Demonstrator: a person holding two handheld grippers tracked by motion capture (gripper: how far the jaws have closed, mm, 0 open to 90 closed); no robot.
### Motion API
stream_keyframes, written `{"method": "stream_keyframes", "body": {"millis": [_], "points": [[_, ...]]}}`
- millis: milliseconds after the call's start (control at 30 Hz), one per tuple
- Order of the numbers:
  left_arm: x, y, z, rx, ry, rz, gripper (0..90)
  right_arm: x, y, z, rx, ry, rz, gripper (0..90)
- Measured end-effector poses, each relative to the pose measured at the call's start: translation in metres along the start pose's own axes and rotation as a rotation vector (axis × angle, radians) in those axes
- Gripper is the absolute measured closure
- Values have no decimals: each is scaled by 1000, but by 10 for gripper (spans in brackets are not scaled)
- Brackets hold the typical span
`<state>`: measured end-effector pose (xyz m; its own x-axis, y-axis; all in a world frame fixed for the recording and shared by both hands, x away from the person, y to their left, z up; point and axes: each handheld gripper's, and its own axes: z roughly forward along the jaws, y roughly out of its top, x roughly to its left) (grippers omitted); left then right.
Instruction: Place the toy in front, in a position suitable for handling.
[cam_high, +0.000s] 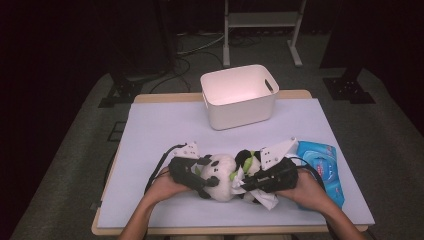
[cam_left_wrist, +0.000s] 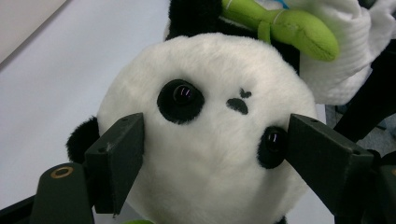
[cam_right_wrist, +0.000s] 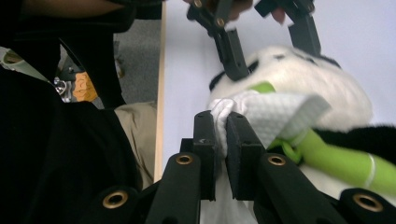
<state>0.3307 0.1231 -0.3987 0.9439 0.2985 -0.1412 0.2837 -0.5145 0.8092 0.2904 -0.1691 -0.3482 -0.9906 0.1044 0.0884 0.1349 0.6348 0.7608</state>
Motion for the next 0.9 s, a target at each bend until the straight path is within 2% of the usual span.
{"method": "stream_keyframes", "body": {"millis": [67, 233, 400, 600, 667, 733, 900], "points": [[0, 0, 0, 0, 0, -1, 199, -2, -5, -4, -4, -8, 10, 830], [0, 0, 0, -4, -2, 1, 198, -9, -24, -22, -25, -64, 52, 836], [-1, 0, 0, -3, -1, 5, 198, -20, -44, -38, -42, -126, 121, 840], [-1, -1, 0, -3, -1, 6, 198, -27, -60, -43, -30, -179, 162, 843], [-2, -1, 0, -2, 1, 7, 198, -29, -64, -44, -15, -205, 169, 845], [-2, -1, 0, -1, 0, 5, 197, -30, -66, -44, -17, -210, 176, 846], [-3, -1, 1, 1, -2, 9, 193, -29, -57, -44, -33, -215, 164, 846]]}}
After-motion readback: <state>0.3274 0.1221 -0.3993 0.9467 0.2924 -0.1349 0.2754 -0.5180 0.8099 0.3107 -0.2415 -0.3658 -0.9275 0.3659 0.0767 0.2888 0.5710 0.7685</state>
